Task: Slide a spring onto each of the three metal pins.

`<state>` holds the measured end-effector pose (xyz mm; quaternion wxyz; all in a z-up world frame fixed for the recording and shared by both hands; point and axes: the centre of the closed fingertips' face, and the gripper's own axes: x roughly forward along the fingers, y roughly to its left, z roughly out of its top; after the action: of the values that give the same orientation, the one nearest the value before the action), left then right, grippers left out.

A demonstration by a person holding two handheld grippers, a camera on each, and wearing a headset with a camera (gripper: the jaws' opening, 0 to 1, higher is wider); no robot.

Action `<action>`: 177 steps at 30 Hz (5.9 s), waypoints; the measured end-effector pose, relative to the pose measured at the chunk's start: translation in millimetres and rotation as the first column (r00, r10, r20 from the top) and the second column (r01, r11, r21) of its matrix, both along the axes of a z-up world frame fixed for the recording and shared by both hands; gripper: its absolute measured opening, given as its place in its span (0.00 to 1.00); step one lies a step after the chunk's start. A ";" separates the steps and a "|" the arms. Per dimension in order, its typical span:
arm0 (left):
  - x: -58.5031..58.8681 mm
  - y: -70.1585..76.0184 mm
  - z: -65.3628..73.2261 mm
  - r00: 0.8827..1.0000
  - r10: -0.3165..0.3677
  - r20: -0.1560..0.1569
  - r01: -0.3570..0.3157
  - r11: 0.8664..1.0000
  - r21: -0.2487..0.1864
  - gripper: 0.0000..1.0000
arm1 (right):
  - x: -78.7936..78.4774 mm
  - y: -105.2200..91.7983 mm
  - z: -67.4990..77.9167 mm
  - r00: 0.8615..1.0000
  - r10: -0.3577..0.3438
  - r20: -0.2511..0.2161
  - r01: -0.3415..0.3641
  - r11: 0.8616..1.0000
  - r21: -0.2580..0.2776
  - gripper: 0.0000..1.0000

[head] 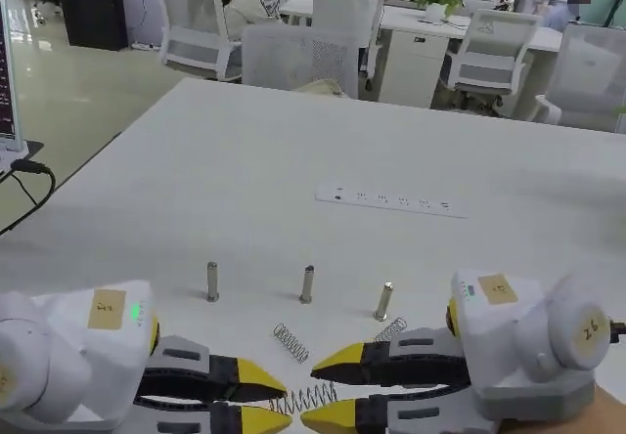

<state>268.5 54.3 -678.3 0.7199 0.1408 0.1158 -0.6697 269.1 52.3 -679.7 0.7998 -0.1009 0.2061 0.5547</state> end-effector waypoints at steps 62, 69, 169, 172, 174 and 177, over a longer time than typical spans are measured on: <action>11.1 -0.4 -2.3 0.996 0.083 -0.014 -0.083 0.995 -0.056 0.03 | 4.6 27.7 9.1 0.947 0.298 -0.117 -0.317 0.813 -0.489 0.08; 17.7 2.1 -3.0 0.995 0.101 -0.020 -0.102 0.993 -0.061 0.02 | 10.8 31.0 8.3 0.933 0.329 -0.148 -0.355 0.768 -0.534 0.08; 73.9 93.0 -42.7 0.825 0.566 0.001 -0.566 0.824 -0.025 0.64 | 157.9 70.0 22.2 0.975 0.216 -0.046 -0.206 0.812 -0.547 0.08; 73.3 93.8 -44.7 0.823 0.568 0.000 -0.568 0.823 -0.021 0.64 | 168.8 74.6 20.1 0.979 0.201 -0.033 -0.187 0.820 -0.540 0.08; 72.9 94.7 -46.1 0.822 0.569 0.001 -0.569 0.822 -0.016 0.64 | 174.2 76.4 17.0 0.981 0.191 -0.030 -0.177 0.823 -0.540 0.08; 72.2 95.0 -46.3 0.822 0.569 0.002 -0.569 0.822 -0.015 0.63 | 180.6 77.9 11.6 0.983 0.182 -0.029 -0.168 0.821 -0.546 0.08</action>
<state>340.6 149.3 -724.5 0.8880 0.0971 0.1457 -0.4251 449.7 130.1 -668.1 0.6861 -0.3499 0.3355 0.5425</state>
